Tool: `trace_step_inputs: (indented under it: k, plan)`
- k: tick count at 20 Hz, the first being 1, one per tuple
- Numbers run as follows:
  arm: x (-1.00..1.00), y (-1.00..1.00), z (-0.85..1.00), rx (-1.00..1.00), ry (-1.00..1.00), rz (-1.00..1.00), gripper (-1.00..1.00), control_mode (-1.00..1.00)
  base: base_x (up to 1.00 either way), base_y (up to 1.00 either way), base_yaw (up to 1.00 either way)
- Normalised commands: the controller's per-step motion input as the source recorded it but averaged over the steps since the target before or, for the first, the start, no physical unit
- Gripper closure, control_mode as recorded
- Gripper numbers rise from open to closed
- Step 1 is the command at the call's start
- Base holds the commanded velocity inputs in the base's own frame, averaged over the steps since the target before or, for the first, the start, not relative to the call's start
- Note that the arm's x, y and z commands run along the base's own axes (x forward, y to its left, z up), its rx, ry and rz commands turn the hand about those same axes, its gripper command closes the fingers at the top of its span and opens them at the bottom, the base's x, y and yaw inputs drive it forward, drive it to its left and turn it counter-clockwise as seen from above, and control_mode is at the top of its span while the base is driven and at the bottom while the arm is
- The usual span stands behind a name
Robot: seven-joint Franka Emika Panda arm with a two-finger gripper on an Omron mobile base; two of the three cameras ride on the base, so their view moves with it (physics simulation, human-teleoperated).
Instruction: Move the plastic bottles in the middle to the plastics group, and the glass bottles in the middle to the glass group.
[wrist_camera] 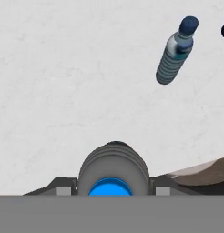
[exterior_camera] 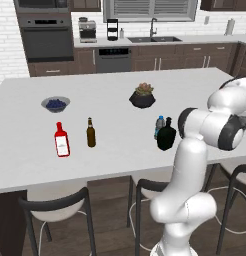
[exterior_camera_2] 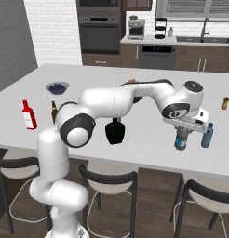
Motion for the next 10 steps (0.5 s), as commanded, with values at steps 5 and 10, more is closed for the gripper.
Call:
trace_step_inputs:
  k: [5,10]
  plan:
    - [0.03,-0.27,-0.03,0.00,0.00,0.00,1.00,-1.00,0.00,0.00,0.00]
    - [0.10,-0.18,-0.12,0.00,0.00,0.00,1.00,-1.00,0.00,0.00,0.00]
